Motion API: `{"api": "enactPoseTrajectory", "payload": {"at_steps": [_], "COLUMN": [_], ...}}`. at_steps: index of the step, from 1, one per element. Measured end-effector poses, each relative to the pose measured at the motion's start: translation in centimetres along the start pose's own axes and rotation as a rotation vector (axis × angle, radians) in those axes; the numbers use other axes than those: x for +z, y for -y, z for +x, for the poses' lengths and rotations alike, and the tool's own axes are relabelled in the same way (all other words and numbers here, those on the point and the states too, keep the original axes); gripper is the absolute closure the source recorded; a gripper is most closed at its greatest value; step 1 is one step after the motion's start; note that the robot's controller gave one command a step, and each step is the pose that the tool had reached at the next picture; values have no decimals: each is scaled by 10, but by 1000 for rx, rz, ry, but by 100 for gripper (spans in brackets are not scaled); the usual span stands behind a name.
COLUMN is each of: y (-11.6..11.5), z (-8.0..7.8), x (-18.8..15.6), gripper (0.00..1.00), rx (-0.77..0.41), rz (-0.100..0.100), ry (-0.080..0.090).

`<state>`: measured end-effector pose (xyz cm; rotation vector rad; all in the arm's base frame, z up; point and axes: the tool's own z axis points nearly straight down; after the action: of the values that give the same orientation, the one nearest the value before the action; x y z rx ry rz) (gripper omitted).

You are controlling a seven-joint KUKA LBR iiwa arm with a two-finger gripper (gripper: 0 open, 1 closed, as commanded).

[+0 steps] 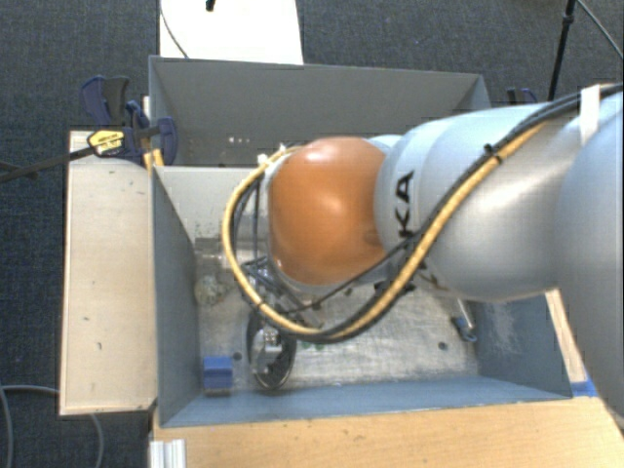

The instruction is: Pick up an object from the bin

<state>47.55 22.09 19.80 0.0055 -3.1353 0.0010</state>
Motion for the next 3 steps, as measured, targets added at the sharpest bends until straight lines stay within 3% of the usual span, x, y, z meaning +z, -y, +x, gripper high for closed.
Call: {"api": "enactPoseTrajectory", "payload": {"at_steps": [1,2,3], "y": [25,85,83], "z": [-16,-30,-28], "x": [123,97,98], "gripper": [0,0,100], "rx": [-330,-666,-662], "rz": [0,3,0], "ry": [4,12,9]}}
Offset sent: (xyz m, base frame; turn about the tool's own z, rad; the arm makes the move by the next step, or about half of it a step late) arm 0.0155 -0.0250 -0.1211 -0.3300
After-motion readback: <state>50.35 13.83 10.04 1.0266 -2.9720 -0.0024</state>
